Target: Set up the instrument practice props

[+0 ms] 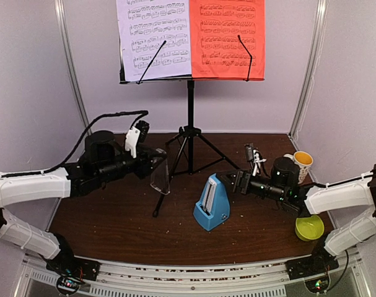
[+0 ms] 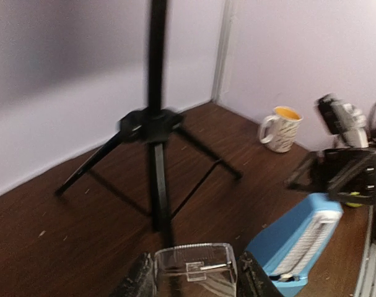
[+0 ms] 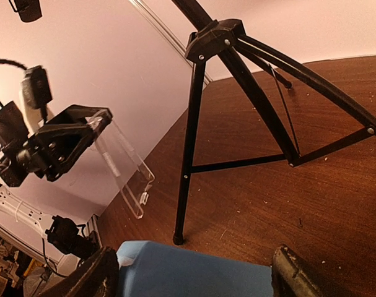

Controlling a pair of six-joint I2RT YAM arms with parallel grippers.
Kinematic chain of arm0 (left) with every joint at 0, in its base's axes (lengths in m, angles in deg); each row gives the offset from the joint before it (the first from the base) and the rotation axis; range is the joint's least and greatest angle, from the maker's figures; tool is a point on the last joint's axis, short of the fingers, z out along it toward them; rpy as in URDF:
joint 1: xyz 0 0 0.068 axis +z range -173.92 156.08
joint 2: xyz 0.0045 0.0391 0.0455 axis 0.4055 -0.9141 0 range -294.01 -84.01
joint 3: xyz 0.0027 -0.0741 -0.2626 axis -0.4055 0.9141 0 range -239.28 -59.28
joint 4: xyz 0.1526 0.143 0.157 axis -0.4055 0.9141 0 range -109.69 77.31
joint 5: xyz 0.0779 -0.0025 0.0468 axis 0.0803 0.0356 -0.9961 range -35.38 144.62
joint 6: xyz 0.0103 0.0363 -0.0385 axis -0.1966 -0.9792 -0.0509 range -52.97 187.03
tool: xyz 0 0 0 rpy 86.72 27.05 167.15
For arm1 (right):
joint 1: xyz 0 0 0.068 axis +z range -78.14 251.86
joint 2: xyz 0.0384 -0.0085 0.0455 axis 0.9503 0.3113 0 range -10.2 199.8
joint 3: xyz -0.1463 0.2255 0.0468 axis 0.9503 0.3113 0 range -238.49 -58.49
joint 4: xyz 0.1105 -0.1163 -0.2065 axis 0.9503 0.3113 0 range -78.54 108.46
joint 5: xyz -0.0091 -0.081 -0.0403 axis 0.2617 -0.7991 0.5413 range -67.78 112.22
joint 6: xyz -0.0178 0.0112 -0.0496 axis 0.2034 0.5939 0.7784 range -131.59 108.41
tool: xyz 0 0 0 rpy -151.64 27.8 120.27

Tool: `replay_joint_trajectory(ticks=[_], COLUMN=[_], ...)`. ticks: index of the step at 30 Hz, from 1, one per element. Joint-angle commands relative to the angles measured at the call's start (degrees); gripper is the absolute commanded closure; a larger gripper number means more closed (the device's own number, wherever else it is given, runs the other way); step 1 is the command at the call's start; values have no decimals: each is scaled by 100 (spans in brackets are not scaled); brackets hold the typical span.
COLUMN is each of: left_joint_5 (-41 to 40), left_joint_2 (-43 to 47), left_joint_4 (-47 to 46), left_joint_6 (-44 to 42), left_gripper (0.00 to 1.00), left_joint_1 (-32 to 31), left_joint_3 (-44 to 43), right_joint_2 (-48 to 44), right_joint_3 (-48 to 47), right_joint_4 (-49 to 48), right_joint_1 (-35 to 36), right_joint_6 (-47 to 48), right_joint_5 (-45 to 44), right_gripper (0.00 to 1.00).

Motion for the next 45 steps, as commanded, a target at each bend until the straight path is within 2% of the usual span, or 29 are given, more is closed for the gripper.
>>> replay_joint_trajectory(ticks=[1,7,11,17,22,24,27,29,34,39,45], left_joint_5=[-472,-547,-207,-628,-843,-845,-738,-687,-664,-721,-399], left_joint_2=[8,-869,-1474,-2306,-2975,-3142,-3297,-3311,-2960,-2363,-1281], left_joint_4=[2130,3195,3163,3453,3615,3567,3378,3306,3124,2848,2242], left_joint_6=[405,554,658,623,553,593,632,599,549,649,571], left_gripper=[92,93,92,90,76,67,60,55,32,26,26], left_joint_1=[731,1719,2366,2677,2733,2795,2937,2997,3004,3000,2936], left_joint_3=[-507,-1214,-1445,-2037,-2463,-2520,-2477,-2457,-2217,-1710,-839], right_joint_2=[-232,-521,-757,-1279,-1404,-1404,-1439,-1427,-1395,-1360,-952], right_joint_3=[-195,-439,-443,-283,-9,158,345,431,620,804,847], right_joint_4=[1040,1739,2126,2519,2599,2563,2476,2451,2618,2790,2600], right_joint_1=[-17,-17,-29,-26,-24,-23,-17,-19,-17,-16,23], right_joint_6=[319,677,794,763,608,495,362,305,322,317,229], right_joint_5=[19,-145,-264,-398,-478,-468,-491,-531,-754,-956,-919], right_gripper=[14,9,8,6,7,7,8,8,11,18,38])
